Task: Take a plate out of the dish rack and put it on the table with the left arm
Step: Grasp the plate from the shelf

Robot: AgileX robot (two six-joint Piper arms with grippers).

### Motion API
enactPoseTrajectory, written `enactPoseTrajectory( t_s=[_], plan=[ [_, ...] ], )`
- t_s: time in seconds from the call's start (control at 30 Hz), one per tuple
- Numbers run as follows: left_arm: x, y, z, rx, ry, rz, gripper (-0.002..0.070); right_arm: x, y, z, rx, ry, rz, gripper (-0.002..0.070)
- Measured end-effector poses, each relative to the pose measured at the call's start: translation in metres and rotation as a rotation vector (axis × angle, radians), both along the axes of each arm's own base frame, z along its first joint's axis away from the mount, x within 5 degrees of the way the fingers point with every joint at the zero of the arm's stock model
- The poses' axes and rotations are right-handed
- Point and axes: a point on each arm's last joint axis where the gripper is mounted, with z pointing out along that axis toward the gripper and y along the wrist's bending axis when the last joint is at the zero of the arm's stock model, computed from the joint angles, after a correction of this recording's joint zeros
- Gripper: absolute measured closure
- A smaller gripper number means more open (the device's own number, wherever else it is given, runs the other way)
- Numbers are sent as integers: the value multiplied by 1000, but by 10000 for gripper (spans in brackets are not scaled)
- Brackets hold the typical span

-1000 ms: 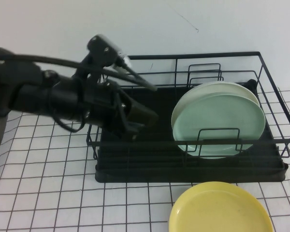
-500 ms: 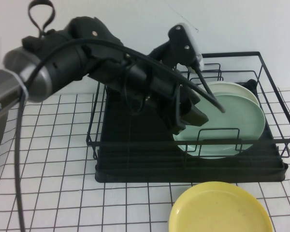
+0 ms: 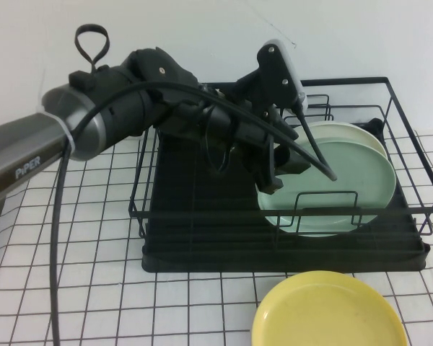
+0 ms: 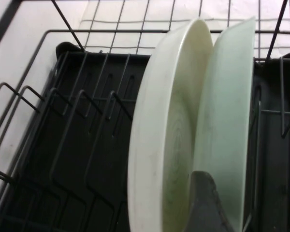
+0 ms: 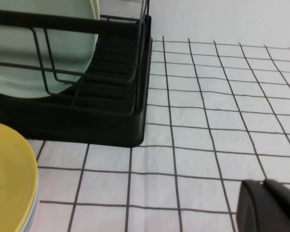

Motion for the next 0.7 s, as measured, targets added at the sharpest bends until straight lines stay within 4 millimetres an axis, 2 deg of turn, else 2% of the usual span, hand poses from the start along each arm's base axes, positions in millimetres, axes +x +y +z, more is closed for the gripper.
enactPoseTrajectory(
  t_s=[0.4, 0.6, 0.7],
  plan=[
    [13, -6, -24, 9, -4, 24, 311, 0, 0, 0, 0, 0, 0, 678],
    [18, -7, -28, -8, -5, 58, 440, 0, 0, 0, 0, 0, 0, 678],
    [19, -7, -27, -31, -1, 78, 554, 0, 0, 0, 0, 0, 0, 678]
  ],
)
